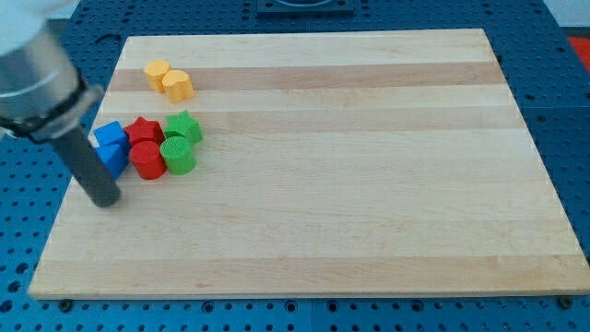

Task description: Point your arm towards yellow hexagon

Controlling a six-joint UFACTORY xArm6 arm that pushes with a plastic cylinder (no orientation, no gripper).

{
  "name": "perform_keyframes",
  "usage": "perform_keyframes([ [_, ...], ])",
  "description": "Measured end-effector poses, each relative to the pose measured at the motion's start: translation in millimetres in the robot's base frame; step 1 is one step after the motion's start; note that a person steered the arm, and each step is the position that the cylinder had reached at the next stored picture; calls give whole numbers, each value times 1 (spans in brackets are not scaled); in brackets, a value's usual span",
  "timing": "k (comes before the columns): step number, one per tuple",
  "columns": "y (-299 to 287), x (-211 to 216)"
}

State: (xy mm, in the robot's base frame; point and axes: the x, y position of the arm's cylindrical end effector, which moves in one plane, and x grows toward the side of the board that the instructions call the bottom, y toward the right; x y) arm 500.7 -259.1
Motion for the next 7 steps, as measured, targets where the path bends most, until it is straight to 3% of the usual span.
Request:
perform_keyframes([
  [1,-20,-43],
  [2,-40,-49],
  [6,-46,-49],
  [7,-46,-30],
])
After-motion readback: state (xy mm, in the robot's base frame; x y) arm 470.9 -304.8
